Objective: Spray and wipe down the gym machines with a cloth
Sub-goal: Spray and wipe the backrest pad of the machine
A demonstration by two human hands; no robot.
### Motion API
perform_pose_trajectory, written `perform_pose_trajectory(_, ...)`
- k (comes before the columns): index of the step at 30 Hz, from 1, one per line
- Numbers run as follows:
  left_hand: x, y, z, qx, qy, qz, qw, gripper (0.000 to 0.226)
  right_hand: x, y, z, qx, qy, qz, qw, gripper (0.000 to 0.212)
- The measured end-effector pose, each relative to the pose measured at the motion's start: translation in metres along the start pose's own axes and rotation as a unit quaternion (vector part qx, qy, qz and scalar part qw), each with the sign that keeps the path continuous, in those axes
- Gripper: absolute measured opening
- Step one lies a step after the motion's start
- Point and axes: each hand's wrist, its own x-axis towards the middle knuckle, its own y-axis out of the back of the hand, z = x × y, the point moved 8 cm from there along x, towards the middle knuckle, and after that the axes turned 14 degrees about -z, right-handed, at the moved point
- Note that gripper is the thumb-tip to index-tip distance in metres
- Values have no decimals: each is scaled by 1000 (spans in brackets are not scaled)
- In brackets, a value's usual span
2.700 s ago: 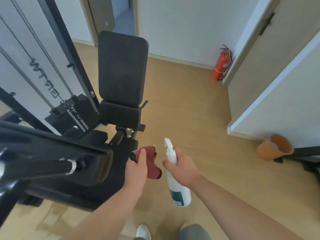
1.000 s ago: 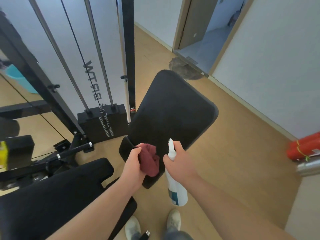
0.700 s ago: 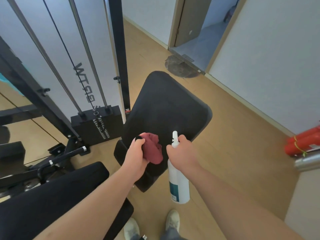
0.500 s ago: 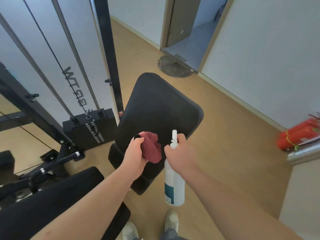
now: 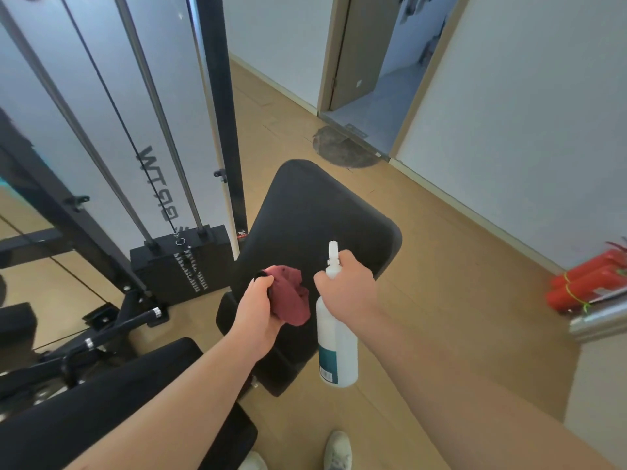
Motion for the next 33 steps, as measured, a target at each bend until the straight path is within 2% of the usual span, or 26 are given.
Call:
perform_pose_trajectory(6,-8,22,13,-15,-19,29,999,36,28,-11,-24,23,2,5,1000,14)
perform_pose_trajectory(9,-10,35,20,-17,-25,43,999,34,37,-17,-38,-6,26,-9,1000,18)
perform_pose_trajectory(15,-11,54,24,-21,-19,56,998,35,35,-56,-50,-118,35,-80,989,18)
perform_pose_trajectory(21,-14,69,30,-24,-33,72,997,33,28,-96,-47,-158,43,-170,972,25)
perform_pose_trajectory(27,-12,69,27,-26,-9,76,997,28,18,-93,-23,-140,2,-149,979,19)
perform_pose_trajectory(29,-10,63,34,49,-24,77,996,23,18,-79,-17,-102,-1,-133,986,18)
perform_pose_trajectory(30,-8,59,40,145,-37,71,986,24,18,-70,-16,-81,-2,-123,989,17)
perform_pose_trajectory(31,-5,52,45,256,-49,57,964,28,17,-60,-14,-62,-5,-113,992,17)
perform_pose_trajectory(33,3,43,49,474,-54,49,877,40,17,-44,-11,-39,-10,-99,994,16)
